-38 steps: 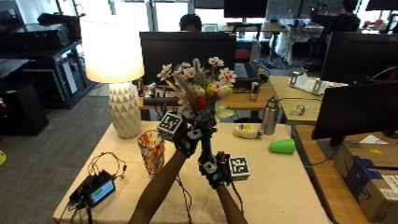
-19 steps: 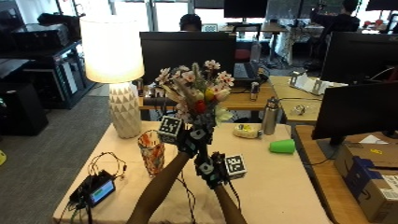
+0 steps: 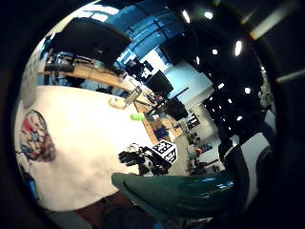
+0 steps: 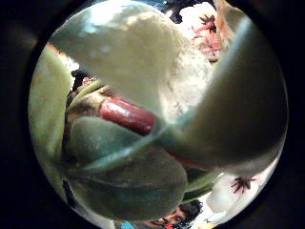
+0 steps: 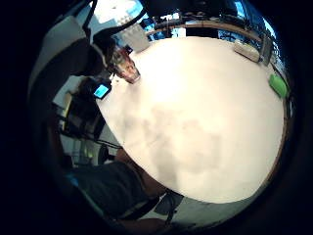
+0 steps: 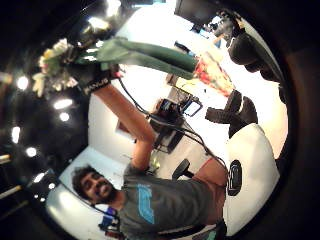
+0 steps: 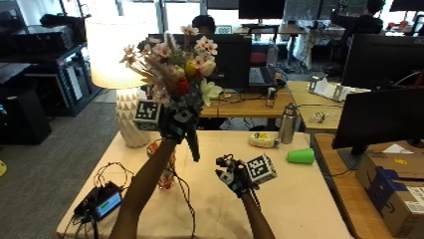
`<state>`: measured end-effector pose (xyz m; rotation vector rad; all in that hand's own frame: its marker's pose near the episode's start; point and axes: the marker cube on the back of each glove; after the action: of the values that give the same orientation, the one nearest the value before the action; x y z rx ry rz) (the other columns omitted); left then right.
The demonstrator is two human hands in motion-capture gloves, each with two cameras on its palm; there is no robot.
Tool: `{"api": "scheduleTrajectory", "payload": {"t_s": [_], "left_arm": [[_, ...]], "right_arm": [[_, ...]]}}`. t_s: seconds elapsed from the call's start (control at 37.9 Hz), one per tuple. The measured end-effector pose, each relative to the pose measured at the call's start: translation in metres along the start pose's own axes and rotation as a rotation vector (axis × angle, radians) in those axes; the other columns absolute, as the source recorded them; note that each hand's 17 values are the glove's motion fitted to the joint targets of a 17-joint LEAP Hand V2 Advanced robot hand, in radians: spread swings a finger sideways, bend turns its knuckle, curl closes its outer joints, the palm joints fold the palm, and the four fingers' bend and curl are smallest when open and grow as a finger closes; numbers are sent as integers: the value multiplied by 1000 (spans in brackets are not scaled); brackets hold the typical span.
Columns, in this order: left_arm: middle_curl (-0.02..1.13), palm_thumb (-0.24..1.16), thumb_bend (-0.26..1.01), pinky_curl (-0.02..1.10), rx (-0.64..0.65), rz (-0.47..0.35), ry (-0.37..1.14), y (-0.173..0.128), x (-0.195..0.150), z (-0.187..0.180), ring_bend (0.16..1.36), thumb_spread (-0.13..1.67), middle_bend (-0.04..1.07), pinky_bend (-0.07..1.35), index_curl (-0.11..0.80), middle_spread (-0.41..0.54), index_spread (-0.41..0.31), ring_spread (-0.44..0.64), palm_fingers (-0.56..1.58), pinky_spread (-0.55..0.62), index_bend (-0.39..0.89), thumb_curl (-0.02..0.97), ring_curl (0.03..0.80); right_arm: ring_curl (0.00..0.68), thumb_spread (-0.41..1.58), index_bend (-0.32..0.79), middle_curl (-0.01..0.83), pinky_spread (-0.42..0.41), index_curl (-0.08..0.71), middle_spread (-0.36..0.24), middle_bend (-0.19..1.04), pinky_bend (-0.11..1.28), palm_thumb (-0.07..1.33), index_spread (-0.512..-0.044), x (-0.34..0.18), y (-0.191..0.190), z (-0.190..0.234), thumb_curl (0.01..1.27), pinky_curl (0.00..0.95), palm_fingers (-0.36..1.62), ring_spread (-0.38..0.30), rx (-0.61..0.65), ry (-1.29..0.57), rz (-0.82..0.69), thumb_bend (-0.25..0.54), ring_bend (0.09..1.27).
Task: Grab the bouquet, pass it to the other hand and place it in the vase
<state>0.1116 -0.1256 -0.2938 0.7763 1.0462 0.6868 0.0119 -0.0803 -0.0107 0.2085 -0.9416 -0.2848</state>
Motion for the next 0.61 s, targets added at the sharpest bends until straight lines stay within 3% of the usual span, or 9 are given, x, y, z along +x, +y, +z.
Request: {"api": "scheduleTrajectory", "payload": {"t_s": [0.11,0.13,0.21,0.26,0.42,0.61], "left_arm": [[582,791,-37,449,49,52,-80,-12,0,-35,800,460,726,598,514,-376,-333,-369,1407,-425,287,648,467],[582,791,-37,449,68,21,-89,-13,-3,-44,801,460,727,600,516,-376,-333,-369,1406,-425,287,650,468],[581,787,-39,450,134,-262,-60,-7,-12,-71,804,458,732,607,523,-376,-333,-369,1401,-426,283,657,470],[581,782,-40,450,164,-402,-35,-2,-20,-87,806,459,734,609,527,-373,-333,-369,1399,-426,282,661,470],[578,775,-41,450,274,-457,53,-3,-52,-135,807,471,737,616,537,-368,-328,-368,1394,-426,274,668,471],[578,764,-40,449,373,-598,97,12,-88,-168,813,494,747,616,548,-368,-328,-368,1391,-427,264,673,473]], "right_arm": [[409,658,144,477,7,453,-155,382,561,1022,-299,21,-5,-8,744,423,838,-138,48,5,-15,-8,569],[403,670,139,473,21,447,-148,373,557,1022,-299,22,-5,-12,743,420,840,-134,61,12,-18,-10,554],[392,708,135,463,68,435,-142,345,528,1019,-302,25,-3,-24,738,406,842,-119,101,29,0,-15,530],[385,740,132,458,106,428,-133,330,507,992,-301,30,-1,-32,729,399,824,-105,128,41,11,-30,512],[374,822,131,454,180,410,-113,320,456,928,-300,35,6,-55,707,381,798,-73,193,96,61,-40,451],[359,917,158,445,246,405,-91,296,396,872,-297,33,19,-85,674,363,768,-29,280,196,117,-30,371]]}}
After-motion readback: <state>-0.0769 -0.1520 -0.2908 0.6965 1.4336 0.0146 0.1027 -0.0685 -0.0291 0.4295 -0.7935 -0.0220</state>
